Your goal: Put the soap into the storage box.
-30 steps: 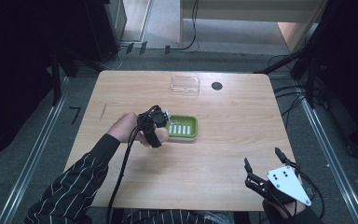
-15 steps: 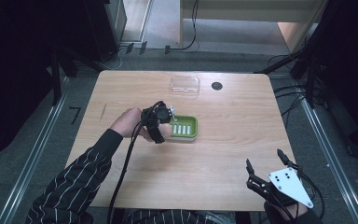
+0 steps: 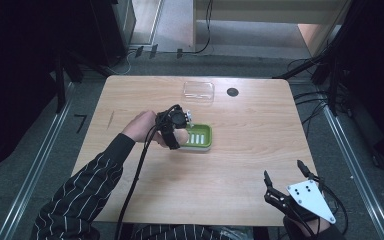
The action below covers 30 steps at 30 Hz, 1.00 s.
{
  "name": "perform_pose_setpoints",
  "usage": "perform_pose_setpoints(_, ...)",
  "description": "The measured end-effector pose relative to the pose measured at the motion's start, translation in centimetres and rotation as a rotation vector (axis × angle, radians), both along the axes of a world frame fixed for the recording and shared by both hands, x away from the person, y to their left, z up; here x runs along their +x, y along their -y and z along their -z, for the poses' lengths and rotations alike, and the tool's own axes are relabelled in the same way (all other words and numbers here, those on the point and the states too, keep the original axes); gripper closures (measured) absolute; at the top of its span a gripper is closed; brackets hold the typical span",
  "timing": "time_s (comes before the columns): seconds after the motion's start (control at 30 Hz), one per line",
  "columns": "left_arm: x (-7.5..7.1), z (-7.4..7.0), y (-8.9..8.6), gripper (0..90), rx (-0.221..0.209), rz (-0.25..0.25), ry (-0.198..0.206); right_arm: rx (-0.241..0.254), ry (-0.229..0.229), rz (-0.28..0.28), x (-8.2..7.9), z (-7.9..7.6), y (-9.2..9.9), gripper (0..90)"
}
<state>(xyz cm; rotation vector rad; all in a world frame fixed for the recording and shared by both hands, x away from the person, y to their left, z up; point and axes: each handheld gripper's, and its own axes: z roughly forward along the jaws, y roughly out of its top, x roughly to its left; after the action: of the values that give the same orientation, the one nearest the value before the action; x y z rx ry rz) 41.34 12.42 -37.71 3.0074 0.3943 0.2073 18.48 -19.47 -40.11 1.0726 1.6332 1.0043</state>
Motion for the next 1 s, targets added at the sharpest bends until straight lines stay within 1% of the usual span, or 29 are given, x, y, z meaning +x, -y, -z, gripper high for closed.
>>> perform_pose_setpoints(0.17, 0.2, 0.3, 0.2, 33.5, 0.008, 0.006, -0.009, -0.002, -0.001, -0.001, 0.0, 0.0, 0.0, 13.4)
perform_pose_setpoints(0.23, 0.3, 0.4, 0.3, 33.5, 0.011, 0.013, -0.002, -0.002, 0.001, -0.001, 0.0, 0.0, 0.0, 13.5)
perform_pose_setpoints(0.27, 0.4, 0.4, 0.4, 33.5, 0.011, 0.013, -0.004, 0.0, 0.001, 0.0, 0.0, 0.0, 0.0, 13.4)
perform_pose_setpoints(0.37, 0.6, 0.2, 0.7, 33.5, 0.012, 0.021, -0.006, -0.007, 0.002, -0.006, 0.1, 0.0, 0.0, 13.5)
perform_pose_setpoints(0.43, 0.8, 0.1, 0.9, 33.5, 0.014, 0.03, 0.004, -0.007, 0.001, -0.005, 0.1, 0.0, 0.0, 13.4)
perform_pose_setpoints(0.5, 1.0, -0.1, 1.0, 33.5, 0.015, 0.036, 0.003, -0.007, 0.001, -0.004, 0.1, 0.0, 0.0, 13.4)
perform_pose_setpoints(0.53, 1.0, -0.2, 1.1, 33.5, 0.009, 0.033, 0.003, -0.006, 0.001, -0.004, 0.1, 0.0, 0.0, 13.5)
perform_pose_setpoints(0.63, 1.3, -0.3, 1.4, 33.5, 0.021, 0.045, 0.007, -0.007, 0.0, -0.005, 0.1, 0.0, 0.0, 13.4)
perform_pose_setpoints(0.73, 1.7, -0.5, 1.7, 33.5, 0.01, 0.052, 0.006, -0.007, 0.002, -0.005, 0.1, 0.0, 0.0, 13.4)
perform_pose_setpoints(0.87, 2.0, -0.9, 2.0, 33.5, 0.019, 0.071, 0.023, -0.002, 0.001, -0.002, 0.1, 0.0, 0.0, 13.4)
perform_pose_setpoints(0.9, 2.0, -0.8, 2.1, 33.5, 0.027, 0.079, 0.023, -0.004, 0.002, -0.003, 0.1, 0.0, 0.0, 13.4)
perform_pose_setpoints(0.93, 2.0, -0.8, 2.3, 33.5, 0.027, 0.075, 0.021, -0.006, 0.002, -0.005, 0.1, 0.0, 0.0, 13.4)
perform_pose_setpoints(1.0, 2.1, -0.9, 2.4, 33.5, 0.023, 0.085, 0.021, -0.005, 0.003, -0.004, 0.1, 0.0, 0.0, 13.4)
